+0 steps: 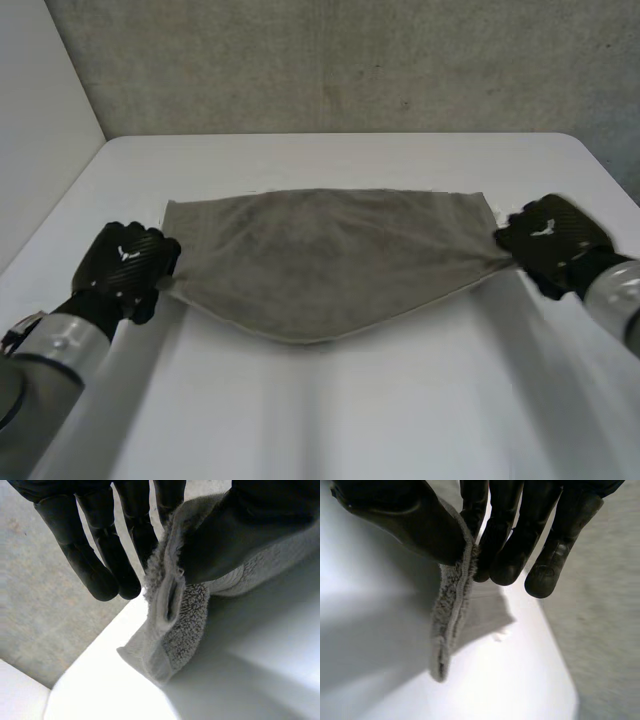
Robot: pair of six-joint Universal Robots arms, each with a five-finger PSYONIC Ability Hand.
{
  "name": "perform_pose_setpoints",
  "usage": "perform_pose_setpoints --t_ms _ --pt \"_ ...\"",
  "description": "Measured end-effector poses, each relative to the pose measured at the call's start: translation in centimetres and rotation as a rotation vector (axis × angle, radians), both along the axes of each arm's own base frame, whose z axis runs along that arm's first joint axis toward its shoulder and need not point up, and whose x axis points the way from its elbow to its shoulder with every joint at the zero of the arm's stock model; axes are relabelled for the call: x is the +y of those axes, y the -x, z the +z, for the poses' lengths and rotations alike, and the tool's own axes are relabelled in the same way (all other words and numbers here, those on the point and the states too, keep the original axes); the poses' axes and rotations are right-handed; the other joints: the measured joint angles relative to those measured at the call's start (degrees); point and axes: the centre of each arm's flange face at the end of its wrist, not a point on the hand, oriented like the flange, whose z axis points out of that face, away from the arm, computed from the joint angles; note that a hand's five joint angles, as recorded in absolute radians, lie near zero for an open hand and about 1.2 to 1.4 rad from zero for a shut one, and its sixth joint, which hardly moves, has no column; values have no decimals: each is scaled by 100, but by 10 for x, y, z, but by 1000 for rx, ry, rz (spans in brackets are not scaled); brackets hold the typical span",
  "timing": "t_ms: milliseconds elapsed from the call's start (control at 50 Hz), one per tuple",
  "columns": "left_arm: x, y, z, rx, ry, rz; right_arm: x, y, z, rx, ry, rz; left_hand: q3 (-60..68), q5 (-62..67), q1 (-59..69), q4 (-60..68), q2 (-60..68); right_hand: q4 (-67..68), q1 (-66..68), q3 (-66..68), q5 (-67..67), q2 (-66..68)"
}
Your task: Fold the towel.
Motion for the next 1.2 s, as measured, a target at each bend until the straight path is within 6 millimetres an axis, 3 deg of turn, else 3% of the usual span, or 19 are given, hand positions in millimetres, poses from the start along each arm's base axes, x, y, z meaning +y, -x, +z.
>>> perform_pose_setpoints --t_ms 140,240,340,420,500,620,780,940,980,1020,1040,1060,1100,1160,1200 --pt "17 -16 27 -20 46 16 24 25 50 -23 77 -60 0 0 0 0 0 0 0 0 0 0" --pt "13 -23 38 -13 47 4 25 28 59 -47 54 -24 0 0 0 0 0 0 0 0 0 0" --pt "-8 -21 38 -6 30 -22 5 26 44 -60 -27 4 1 0 0 0 0 0 0 0 0 5" --pt "-38 -5 28 -4 -2 -67 -25 18 21 -44 -102 -1 3 0 1 0 0 0 0 0 0 1" --pt "-76 20 5 -14 -46 -85 -61 0 -10 11 -155 -37 4 0 6 0 0 0 0 0 0 1" --pt "-115 42 -23 -35 -83 -53 -99 -17 -40 62 -158 -91 5 0 19 0 0 0 0 0 0 1" --pt "-148 61 -41 -50 -85 -29 -139 -26 -58 27 -128 -134 8 0 20 0 0 0 0 0 0 1" --pt "-171 67 -46 -50 -56 7 -162 -32 -67 -5 -95 -156 10 0 22 0 0 0 0 0 0 4" --pt "-174 69 -46 -49 -49 8 -167 -34 -69 -5 -82 -161 6 0 20 -3 -2 -371 -367 -357 -597 -408" --pt "-174 71 -47 -49 -46 6 -170 -37 -70 -4 -70 -166 -487 -275 -49 -421 -358 -1974 -1934 -1948 -2300 -2077" --pt "-174 73 -48 -50 -47 5 -172 -38 -71 -3 -65 -169 -1285 -1120 -859 -1233 -1232 -3015 -3124 -3111 -3403 -3280" --pt "-174 74 -48 -50 -47 4 -172 -39 -71 -3 -62 -171 -1753 -1593 -1221 -1726 -1584 -3459 -3581 -3445 -3879 -3750" --pt "-171 76 -48 -54 -54 4 -174 -41 -70 -1 -51 -178 -3925 -3642 -3466 -3997 -3751 -5385 -5462 -5376 -5924 -5578" --pt "-166 79 -48 -65 -72 21 -174 -44 -69 0 -39 -184 -6590 -6428 -6116 -6608 -6336 -6170 -6157 -6217 -6585 -6253" --pt "-163 78 -47 -74 -89 44 -173 -46 -66 -1 -36 -186 -7304 -7115 -6715 -7146 -7026 -6170 -6215 -6222 -6585 -6253"
